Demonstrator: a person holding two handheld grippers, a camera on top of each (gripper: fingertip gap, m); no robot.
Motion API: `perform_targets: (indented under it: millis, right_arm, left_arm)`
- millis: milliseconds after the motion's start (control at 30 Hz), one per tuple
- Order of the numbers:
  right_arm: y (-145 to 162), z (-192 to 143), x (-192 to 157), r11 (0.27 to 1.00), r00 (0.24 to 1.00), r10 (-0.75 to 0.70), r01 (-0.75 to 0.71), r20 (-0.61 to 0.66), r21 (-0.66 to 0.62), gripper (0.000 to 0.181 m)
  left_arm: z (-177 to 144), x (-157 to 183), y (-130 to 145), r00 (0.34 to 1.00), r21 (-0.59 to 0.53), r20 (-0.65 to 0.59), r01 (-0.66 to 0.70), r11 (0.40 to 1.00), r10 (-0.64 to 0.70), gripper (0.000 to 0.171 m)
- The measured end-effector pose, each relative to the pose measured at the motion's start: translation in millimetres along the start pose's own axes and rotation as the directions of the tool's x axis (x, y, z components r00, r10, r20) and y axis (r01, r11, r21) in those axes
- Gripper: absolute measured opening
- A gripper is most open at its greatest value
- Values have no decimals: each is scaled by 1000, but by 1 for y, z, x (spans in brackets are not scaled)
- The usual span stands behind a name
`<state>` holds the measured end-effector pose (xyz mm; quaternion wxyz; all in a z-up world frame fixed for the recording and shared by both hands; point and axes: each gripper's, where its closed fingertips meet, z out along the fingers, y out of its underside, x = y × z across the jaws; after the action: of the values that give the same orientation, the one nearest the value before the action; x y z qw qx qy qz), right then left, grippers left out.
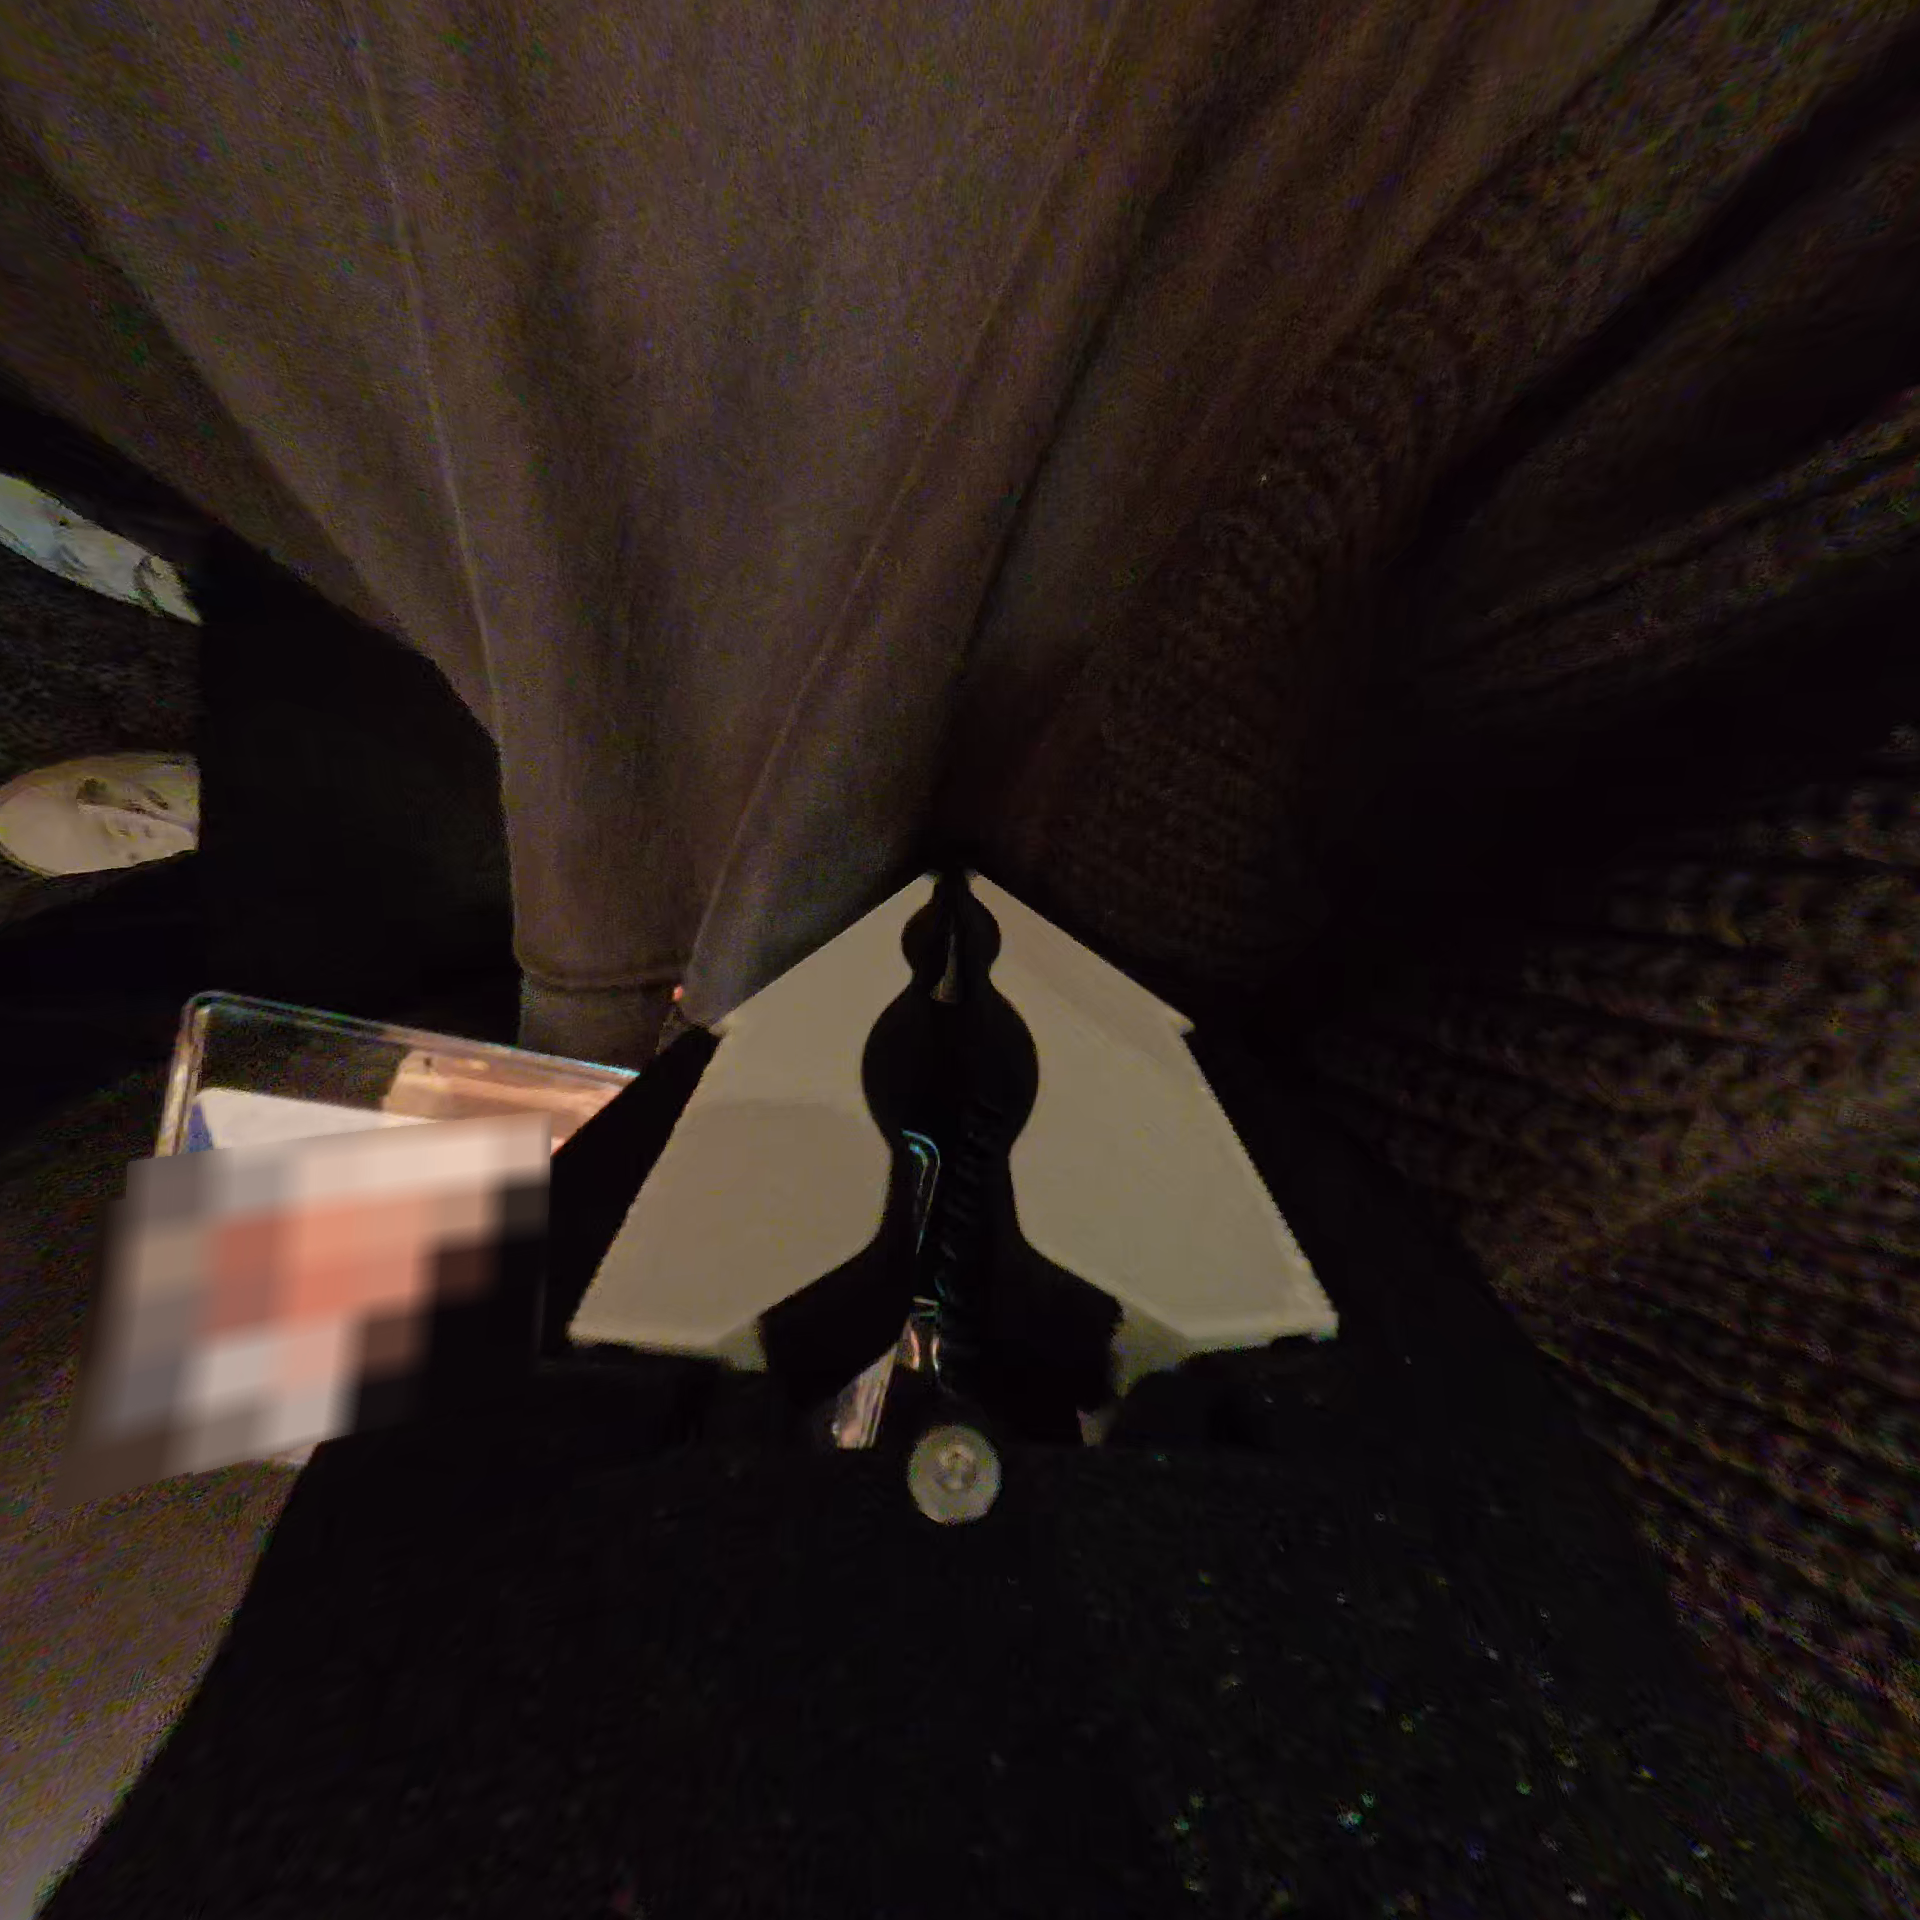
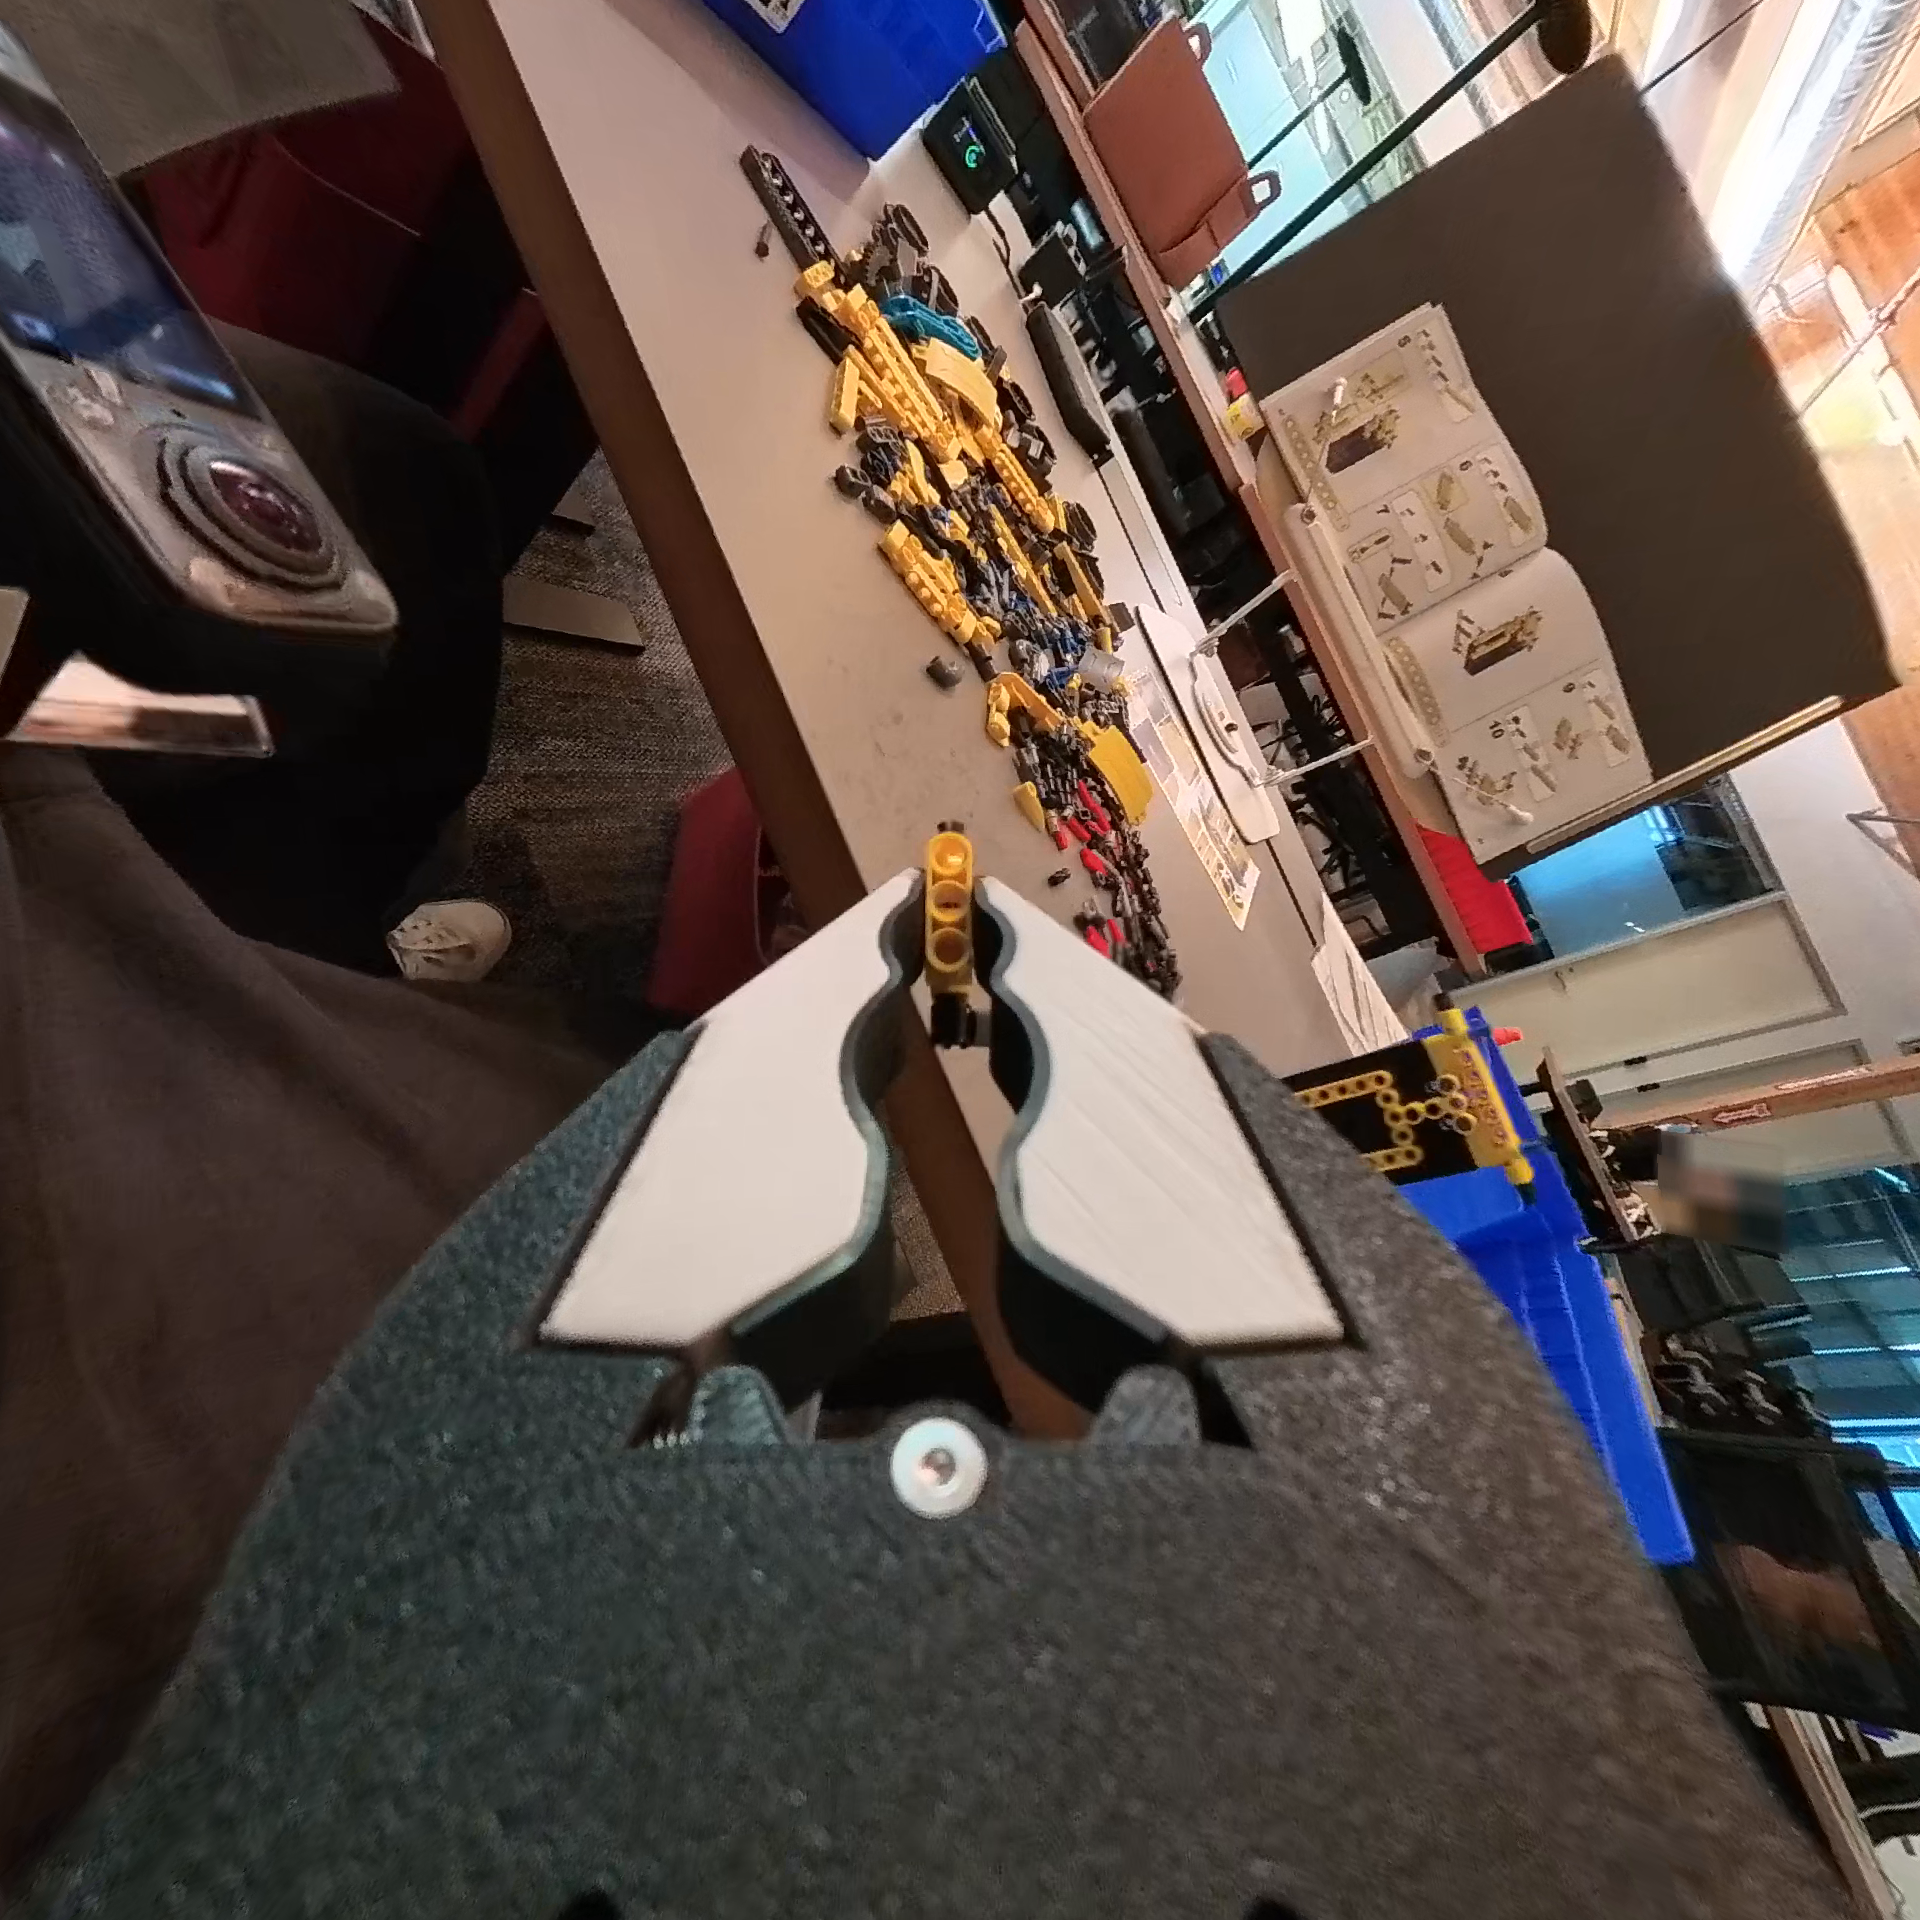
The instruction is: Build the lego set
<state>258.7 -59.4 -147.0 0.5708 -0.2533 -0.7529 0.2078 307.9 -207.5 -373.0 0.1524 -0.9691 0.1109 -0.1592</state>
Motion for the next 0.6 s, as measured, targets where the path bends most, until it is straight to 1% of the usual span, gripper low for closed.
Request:
perform_targets:
  millis: [100,200,300,400,467,533,600]
  right_arm:
    - [-10,-4,5,999,1000,22,-22,-4,32,7]
    - [-14,-5,7,998,999,36,-36,-3,49,7]
    - [-11,-3,6,999,1000,29,-29,-3,39,8]
    - [-12,-4,4,999,1000,21,-21,-3,40,7]
    - [-12,-4,4,999,1000,20,-20,-4,40,7]
    - [-12,-3,4,999,1000,18,-18,-2,37,8]
    - [-10,-3,4,999,1000,16,-16,-1,33,7]
  left_arm:
    - [-13,1,-4,999,59,-26,41,997,-39,0]
    - [-19,4,-4,993,90,-74,94,991,-88,0]
    - [-22,4,-5,993,120,-65,101,988,-94,0]
    - [-15,-3,-2,994,96,-29,110,989,-107,0]
    - [-7,-2,3,994,45,-26,104,994,-103,0]
    - [-2,6,8,993,-12,-69,96,995,-97,0]
    - [-1,8,9,994,-47,-71,82,996,-85,0]
